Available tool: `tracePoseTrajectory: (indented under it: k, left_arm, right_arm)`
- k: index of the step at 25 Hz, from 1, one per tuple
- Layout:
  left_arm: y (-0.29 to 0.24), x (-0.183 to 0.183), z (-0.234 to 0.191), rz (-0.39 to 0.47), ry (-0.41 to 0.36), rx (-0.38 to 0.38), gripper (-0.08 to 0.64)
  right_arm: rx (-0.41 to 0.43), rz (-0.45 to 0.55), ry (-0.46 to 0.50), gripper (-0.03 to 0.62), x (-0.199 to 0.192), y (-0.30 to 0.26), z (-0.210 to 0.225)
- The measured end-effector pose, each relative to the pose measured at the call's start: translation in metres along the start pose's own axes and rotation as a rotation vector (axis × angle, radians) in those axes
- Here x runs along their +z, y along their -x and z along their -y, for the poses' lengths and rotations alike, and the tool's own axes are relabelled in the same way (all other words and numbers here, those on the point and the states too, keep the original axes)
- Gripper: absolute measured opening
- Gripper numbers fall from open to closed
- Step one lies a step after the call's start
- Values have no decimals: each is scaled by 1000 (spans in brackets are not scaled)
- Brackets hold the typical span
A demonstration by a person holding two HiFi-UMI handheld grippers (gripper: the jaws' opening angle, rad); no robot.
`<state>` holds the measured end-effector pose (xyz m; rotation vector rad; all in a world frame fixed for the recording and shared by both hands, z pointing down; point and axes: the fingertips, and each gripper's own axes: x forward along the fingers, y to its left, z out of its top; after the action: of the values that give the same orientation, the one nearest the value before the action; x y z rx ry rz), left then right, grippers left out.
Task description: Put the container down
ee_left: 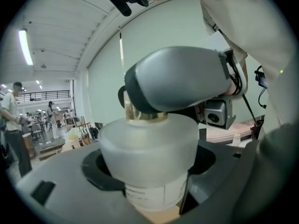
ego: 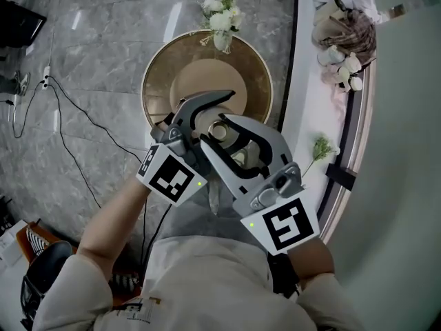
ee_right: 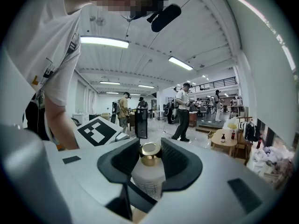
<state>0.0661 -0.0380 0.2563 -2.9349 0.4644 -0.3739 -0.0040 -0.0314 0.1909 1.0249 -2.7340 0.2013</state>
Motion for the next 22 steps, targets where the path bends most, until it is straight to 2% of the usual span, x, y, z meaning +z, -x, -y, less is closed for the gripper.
tracePoseTrajectory:
  k: [11, 22]
  left_arm:
    - [-22, -97, 14, 1, 76, -23, 348]
    - [-47, -208, 29, -71, 73, -43, 348]
  right_arm:
    - [2, -69, -41, 138, -95, -33, 10]
    - [10, -125, -91, 138, -202, -66, 23]
